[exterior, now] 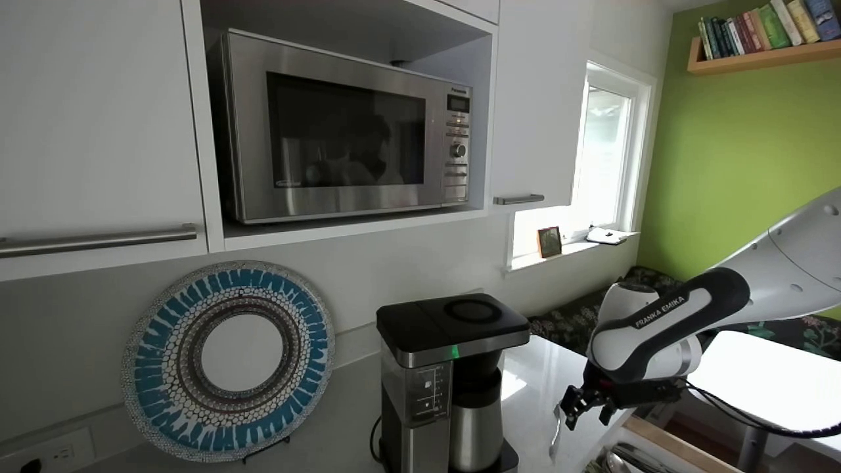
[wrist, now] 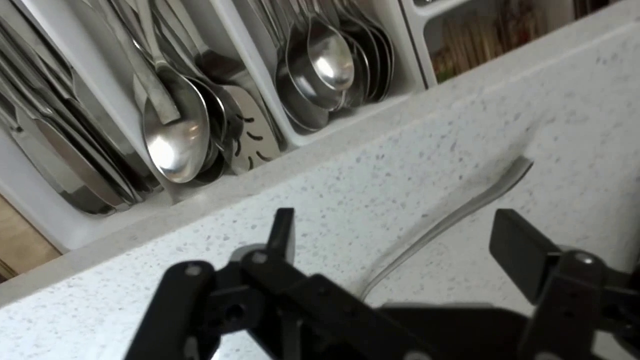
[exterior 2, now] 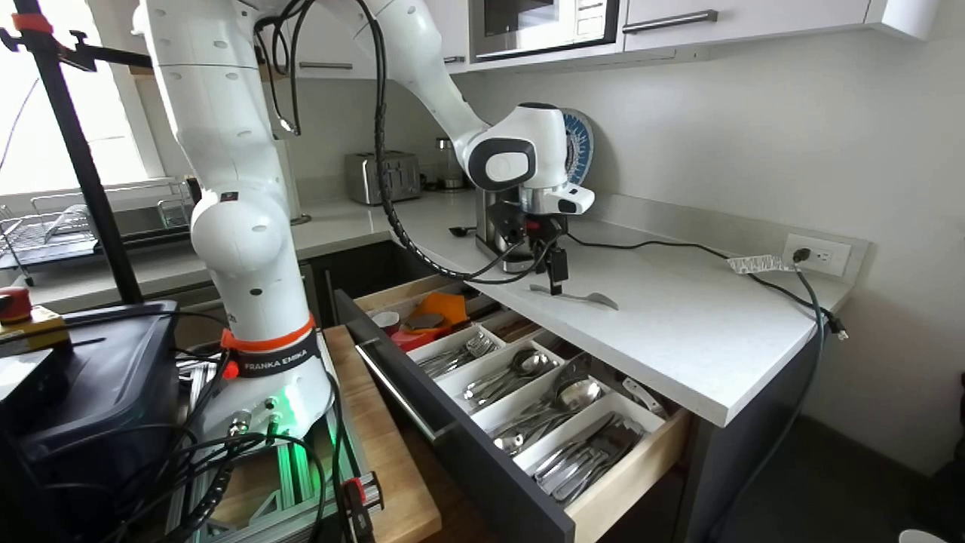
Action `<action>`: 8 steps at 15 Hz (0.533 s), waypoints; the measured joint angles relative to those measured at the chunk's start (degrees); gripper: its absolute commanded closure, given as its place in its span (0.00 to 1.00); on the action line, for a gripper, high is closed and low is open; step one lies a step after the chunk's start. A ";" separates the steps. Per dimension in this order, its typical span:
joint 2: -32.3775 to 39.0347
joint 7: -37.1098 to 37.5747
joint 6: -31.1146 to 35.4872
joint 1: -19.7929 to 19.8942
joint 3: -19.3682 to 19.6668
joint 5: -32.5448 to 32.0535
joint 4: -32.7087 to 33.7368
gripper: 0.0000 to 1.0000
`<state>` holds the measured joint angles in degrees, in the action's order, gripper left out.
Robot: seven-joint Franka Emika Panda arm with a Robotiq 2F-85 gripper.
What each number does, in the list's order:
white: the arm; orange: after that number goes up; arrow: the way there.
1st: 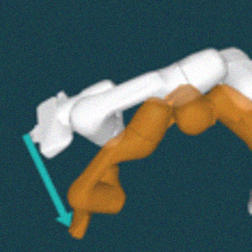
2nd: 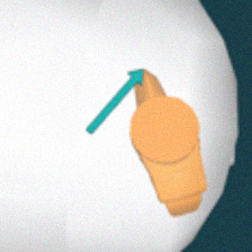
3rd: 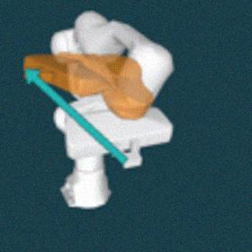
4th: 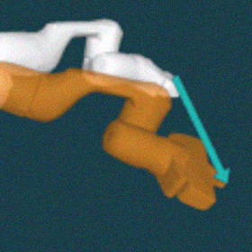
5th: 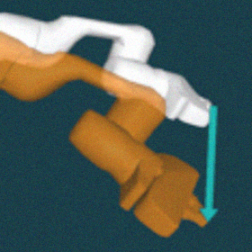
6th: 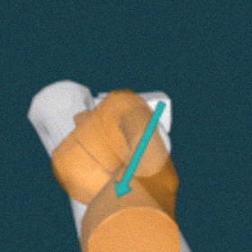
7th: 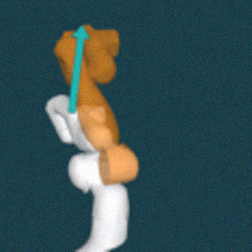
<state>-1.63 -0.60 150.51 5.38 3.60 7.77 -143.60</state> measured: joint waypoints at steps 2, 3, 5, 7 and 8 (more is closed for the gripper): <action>-1.25 -4.27 0.00 -0.59 -0.30 -0.01 -2.60 0.00; -1.54 -5.15 0.01 -0.75 -0.33 -0.01 -3.34 0.00; -1.80 -5.75 0.01 -0.81 -0.32 -0.01 -3.81 0.00; -1.83 -5.97 0.01 -0.81 -0.32 -0.01 -3.74 0.00; -1.81 -6.94 -0.01 -0.92 -0.31 0.23 -3.75 0.00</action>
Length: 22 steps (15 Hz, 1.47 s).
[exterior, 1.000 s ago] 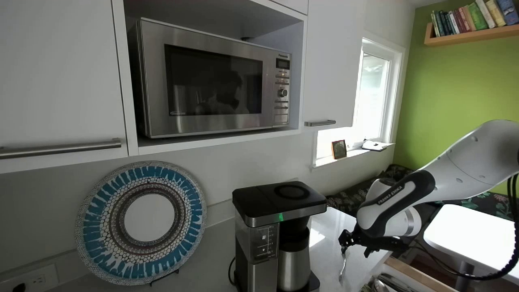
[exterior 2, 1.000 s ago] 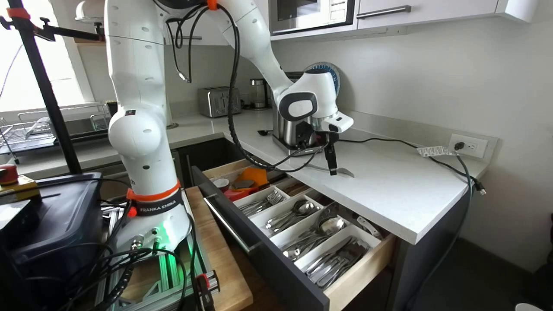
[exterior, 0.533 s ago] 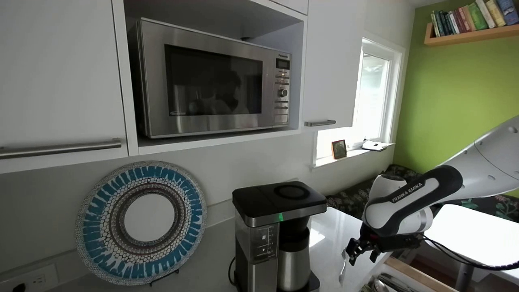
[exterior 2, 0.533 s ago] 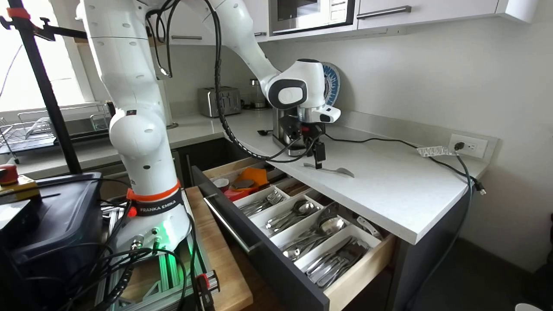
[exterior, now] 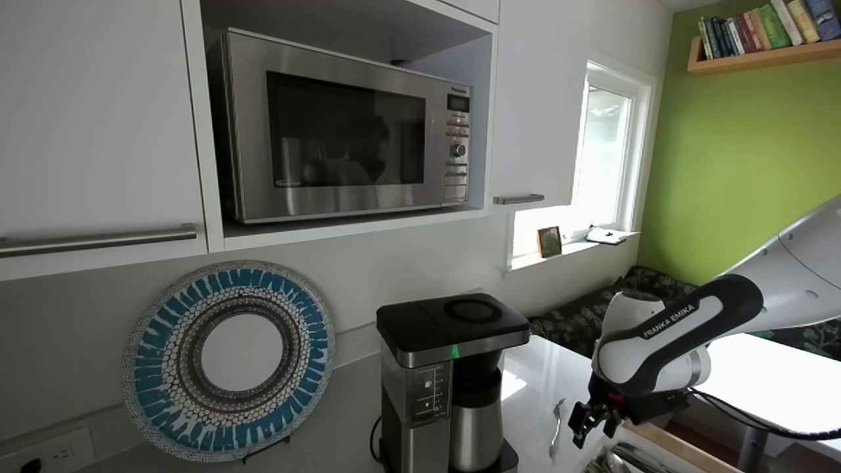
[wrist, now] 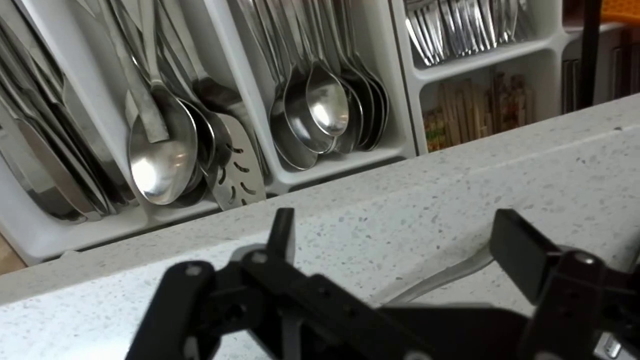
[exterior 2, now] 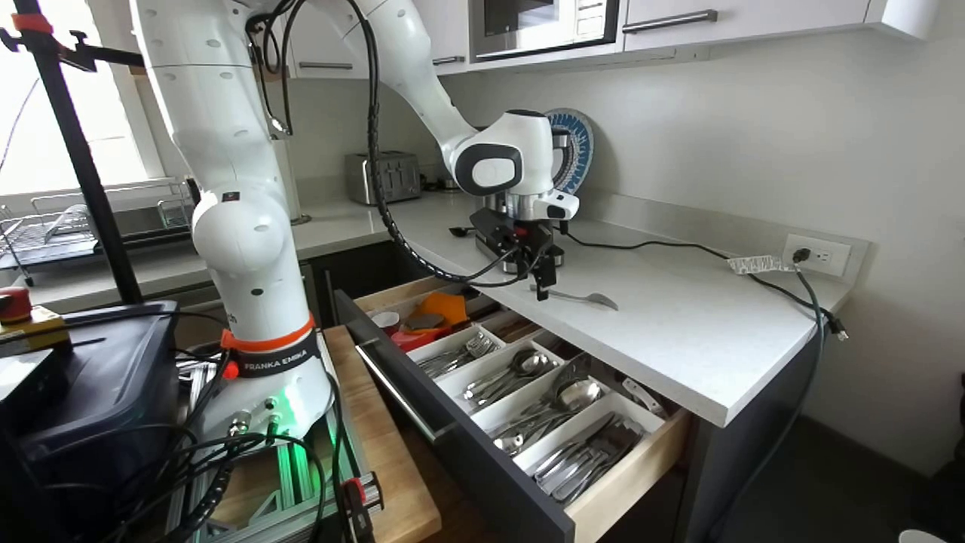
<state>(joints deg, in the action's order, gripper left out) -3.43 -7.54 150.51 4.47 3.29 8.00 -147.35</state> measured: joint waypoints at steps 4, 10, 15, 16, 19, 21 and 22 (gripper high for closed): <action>0.07 -14.41 -2.23 -0.81 0.30 6.54 -1.86 0.00; 0.88 -22.31 -5.96 -0.27 1.91 3.48 -6.25 0.00; 4.47 -21.74 1.67 0.65 2.71 -4.16 -8.67 0.00; 5.56 -21.58 3.57 0.90 2.81 -4.69 -8.98 0.00; 8.98 -21.33 8.52 1.65 2.85 -4.85 -9.24 0.00; 11.11 -21.19 12.03 2.27 2.74 -4.77 -9.24 0.07; 12.09 -21.18 13.56 2.70 2.52 -4.64 -9.22 0.08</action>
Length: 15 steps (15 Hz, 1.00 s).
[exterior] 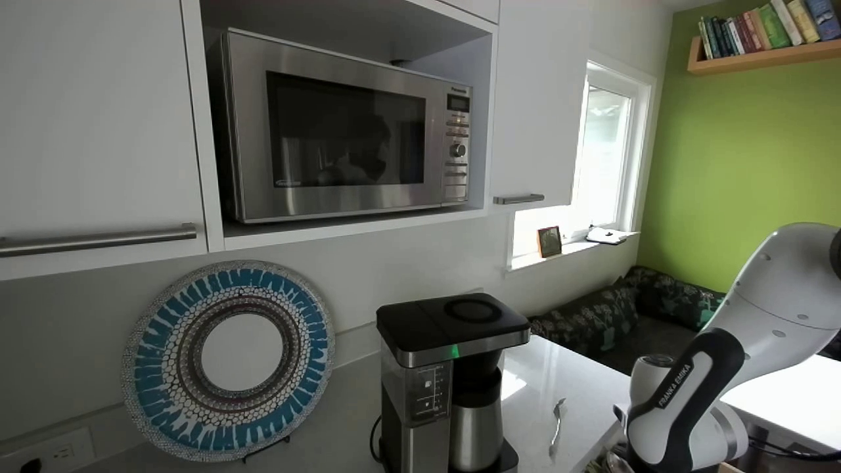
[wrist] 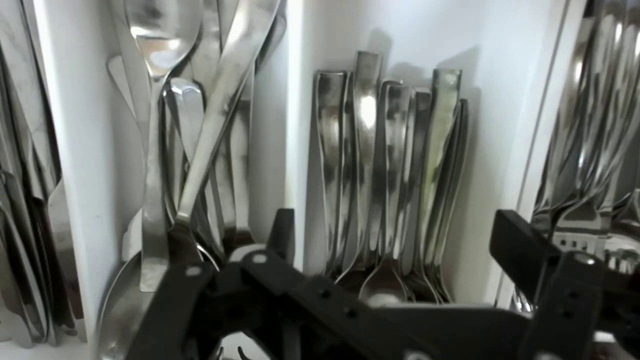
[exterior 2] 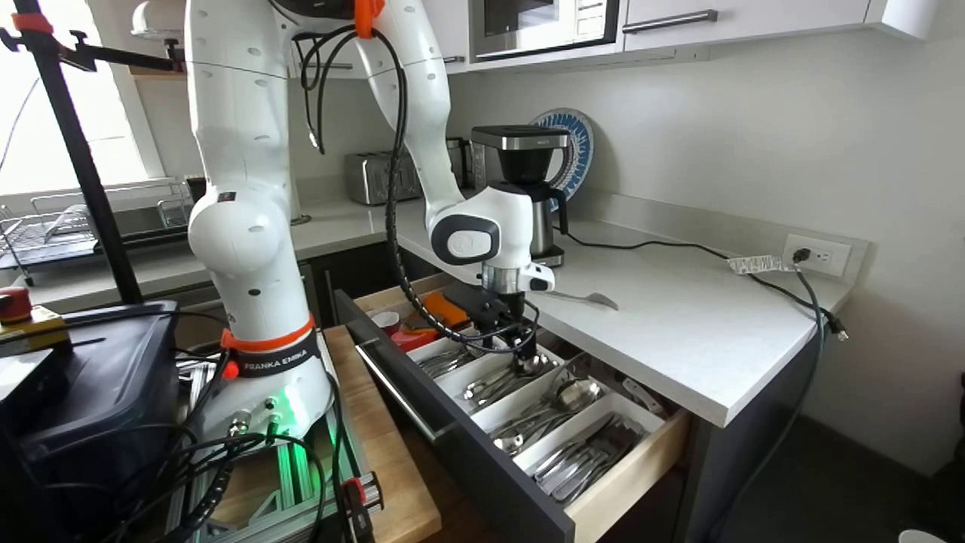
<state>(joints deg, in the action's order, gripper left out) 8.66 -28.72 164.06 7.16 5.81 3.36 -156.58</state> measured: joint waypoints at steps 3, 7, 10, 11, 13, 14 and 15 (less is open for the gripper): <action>2.58 0.21 3.45 1.63 -1.49 0.10 0.25 0.38; 5.32 0.53 6.27 4.46 -5.25 0.28 1.19 0.51; 7.12 0.68 8.90 7.07 -8.66 0.40 2.17 0.43; 7.77 0.77 9.80 8.00 -9.81 0.40 2.48 0.38; 9.04 0.97 10.86 9.71 -11.82 0.35 3.14 0.32; 9.69 1.04 11.28 10.41 -12.61 0.28 3.42 0.35; 10.32 1.23 11.55 11.08 -13.30 0.21 3.71 0.30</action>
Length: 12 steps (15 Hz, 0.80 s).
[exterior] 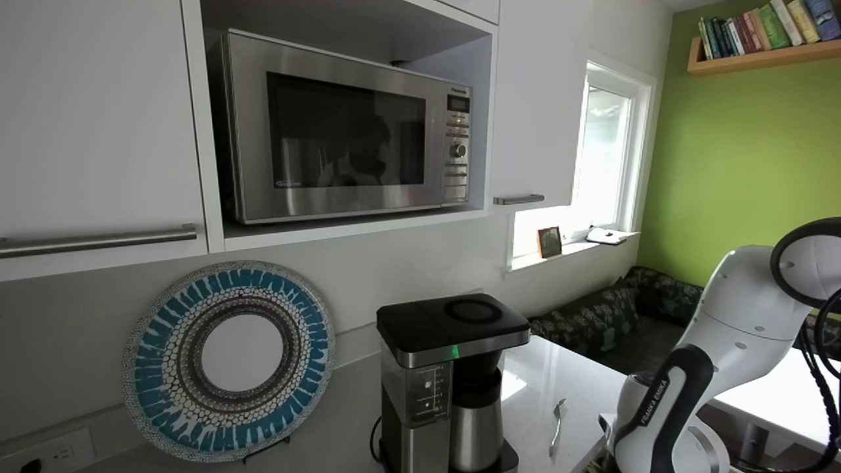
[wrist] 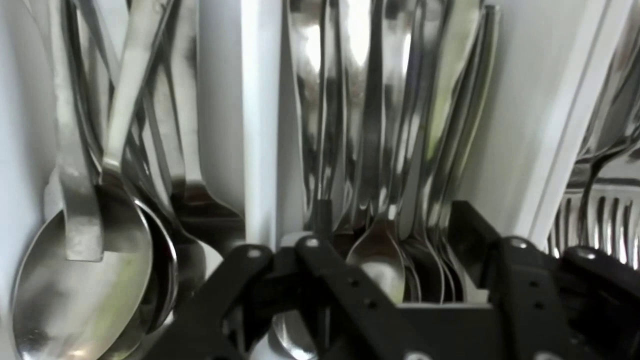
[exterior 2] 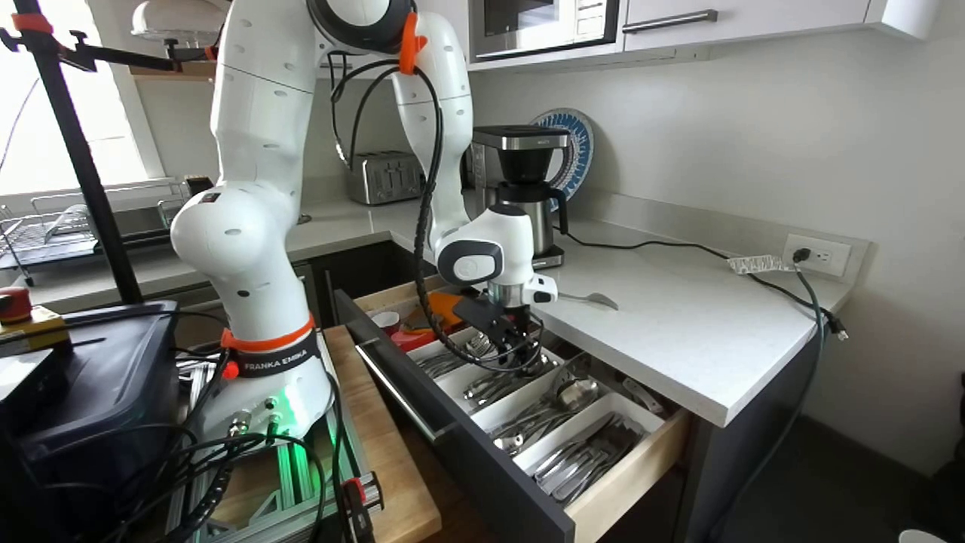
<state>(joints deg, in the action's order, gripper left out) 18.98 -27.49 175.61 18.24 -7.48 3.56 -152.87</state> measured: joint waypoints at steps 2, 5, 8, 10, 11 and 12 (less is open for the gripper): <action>1.18 0.37 0.61 1.07 -1.08 -0.15 0.49 0.45; 2.55 0.57 0.89 2.33 -2.10 -0.44 1.18 0.72; 3.33 0.58 0.97 3.48 -2.77 -0.59 1.76 0.95; 3.56 0.58 0.97 4.02 -3.01 -0.78 1.92 1.00; 3.62 0.58 0.98 4.14 -3.12 -0.85 1.96 0.98; 3.62 0.58 0.98 4.21 -3.17 -0.92 2.00 0.98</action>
<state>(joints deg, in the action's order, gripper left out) 22.60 -26.91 176.59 22.46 -10.65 2.64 -150.87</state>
